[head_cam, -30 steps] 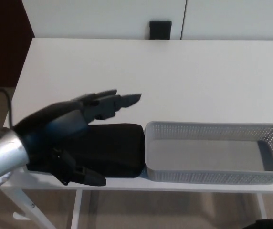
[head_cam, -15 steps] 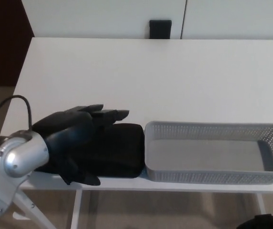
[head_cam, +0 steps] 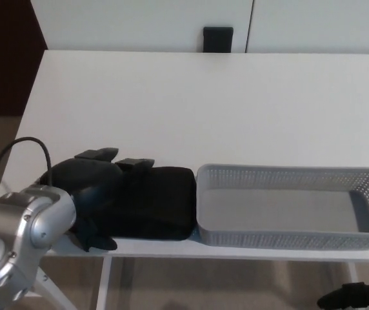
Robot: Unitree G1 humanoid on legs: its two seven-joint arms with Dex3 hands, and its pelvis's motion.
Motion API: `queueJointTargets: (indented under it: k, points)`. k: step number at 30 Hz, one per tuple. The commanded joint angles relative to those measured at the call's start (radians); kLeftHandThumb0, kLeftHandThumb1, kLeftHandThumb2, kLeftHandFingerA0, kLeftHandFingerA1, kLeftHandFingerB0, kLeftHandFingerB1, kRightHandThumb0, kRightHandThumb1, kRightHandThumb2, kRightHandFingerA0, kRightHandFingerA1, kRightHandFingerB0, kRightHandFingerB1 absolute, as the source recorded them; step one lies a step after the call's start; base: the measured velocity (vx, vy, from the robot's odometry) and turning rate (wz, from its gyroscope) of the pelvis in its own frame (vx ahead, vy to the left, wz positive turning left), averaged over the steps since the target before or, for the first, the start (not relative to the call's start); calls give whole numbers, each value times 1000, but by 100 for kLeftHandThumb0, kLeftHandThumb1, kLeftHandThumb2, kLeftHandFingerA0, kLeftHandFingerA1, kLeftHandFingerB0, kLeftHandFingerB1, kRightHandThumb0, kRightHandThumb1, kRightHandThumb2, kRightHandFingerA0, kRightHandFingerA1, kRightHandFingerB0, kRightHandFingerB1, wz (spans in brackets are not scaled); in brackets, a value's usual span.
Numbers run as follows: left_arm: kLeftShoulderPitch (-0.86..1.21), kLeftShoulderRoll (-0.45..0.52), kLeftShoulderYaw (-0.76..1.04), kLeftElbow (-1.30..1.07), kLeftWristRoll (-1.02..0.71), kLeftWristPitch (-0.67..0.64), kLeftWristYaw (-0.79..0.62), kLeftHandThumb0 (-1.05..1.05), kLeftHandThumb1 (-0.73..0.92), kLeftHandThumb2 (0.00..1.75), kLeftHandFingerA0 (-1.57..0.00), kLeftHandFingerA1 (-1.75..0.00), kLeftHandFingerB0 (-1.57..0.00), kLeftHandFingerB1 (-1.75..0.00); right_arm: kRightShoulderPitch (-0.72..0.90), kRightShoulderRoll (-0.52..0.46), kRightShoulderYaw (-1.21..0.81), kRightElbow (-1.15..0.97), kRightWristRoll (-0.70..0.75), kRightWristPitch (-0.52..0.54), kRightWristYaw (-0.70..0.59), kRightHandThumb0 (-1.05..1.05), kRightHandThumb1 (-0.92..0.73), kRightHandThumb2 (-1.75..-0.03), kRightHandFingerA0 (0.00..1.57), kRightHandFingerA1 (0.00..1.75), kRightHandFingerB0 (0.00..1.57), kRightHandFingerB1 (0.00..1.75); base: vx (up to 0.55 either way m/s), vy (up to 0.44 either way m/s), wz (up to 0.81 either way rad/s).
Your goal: The robot walk towards a table in front and pick up a black pencil case on the left hand side and put the pencil case into a small container on the right hand side
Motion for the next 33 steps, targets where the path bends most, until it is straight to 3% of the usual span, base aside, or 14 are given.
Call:
queueJointTargets:
  k: [1, 2, 6, 14, 16, 20, 21, 23, 24, 25, 26, 28, 30, 33]
  points:
    - [-11, -12, -22, 62, 193, 93, 52, -37, 39, 67, 0, 0, 0, -2, -1, -25, 2, -19, -2, 29, 33, -69, -41, -55, 106, 50, 83, 44, 0, 0, 0]
    - [-12, -13, -24, 66, 196, 94, 52, -39, 39, 67, 0, 0, 0, -2, -1, -25, 2, -21, -2, 29, 33, -75, -28, -72, 102, 58, 81, 52, 0, 0, 0]
    - [-25, -38, -22, 107, 218, 102, 55, -46, 24, 63, 0, -10, 0, -9, -4, -27, 2, -40, -2, 46, 38, -69, -40, -55, 105, 50, 84, 44, 0, 0, 0]
    - [-15, -94, -38, 159, 262, 94, 80, -49, 44, 54, 0, -11, 0, -12, -5, -25, -11, -38, 13, 36, 49, -77, -28, -71, 101, 55, 85, 52, 0, 0, 0]
    - [-6, -109, -42, 181, 261, 77, 100, -53, 32, 72, 0, -25, 0, -16, -9, -19, -11, -41, 14, 40, 51, -75, -27, -70, 100, 56, 85, 52, 0, 0, 0]
    - [16, -144, -27, 220, 203, 9, 141, -29, 47, 94, -62, -72, -6, -44, -10, -18, -15, -50, 19, 37, 56, -67, -39, -54, 107, 50, 89, 45, 0, 0, 0]
    - [24, -153, -12, 225, 177, -7, 145, -31, 73, 62, -69, -108, -35, -32, -10, -16, -14, -54, 19, 41, 57, -67, -39, -54, 107, 50, 89, 45, 0, 0, 0]
    - [30, -171, -20, 254, 178, -32, 162, -33, 68, 60, -76, -101, -79, -51, -12, -21, -12, -62, 15, 37, 59, -68, -39, -55, 108, 51, 89, 45, 0, 0, 0]
    - [32, -172, -22, 259, 181, -40, 169, -33, 68, 60, -76, -101, -79, -51, -12, -21, -13, -63, 16, 38, 60, -68, -39, -55, 108, 51, 89, 45, 0, 0, 0]
    - [39, -176, -20, 266, 178, -60, 194, -30, 78, 60, -57, -144, -67, -90, -13, -22, -13, -61, 16, 38, 62, -68, -39, -55, 108, 51, 88, 45, 0, 0, 0]
    - [41, -179, -17, 278, 181, -82, 231, -31, 81, 61, -53, -149, -53, -103, -22, -22, -14, -63, 17, 44, 64, -68, -39, -54, 108, 51, 89, 45, 0, 0, 0]
    - [47, -183, -8, 282, 176, -99, 255, -30, 84, 66, -56, -149, -58, -92, -22, -23, -11, -75, 10, 56, 61, -68, -40, -54, 107, 50, 89, 45, 0, 0, 0]
    - [51, -185, 7, 286, 162, -113, 263, -28, 84, 56, -53, -148, -44, -116, -22, -23, -10, -79, 9, 61, 62, -75, -28, -72, 103, 58, 85, 52, 0, 0, 0]
    - [56, -190, 42, 291, 126, -146, 278, -26, 82, 57, -57, -147, -49, -108, -31, -21, -11, -77, 11, 63, 64, -67, -39, -55, 108, 51, 89, 45, 0, 0, 0]
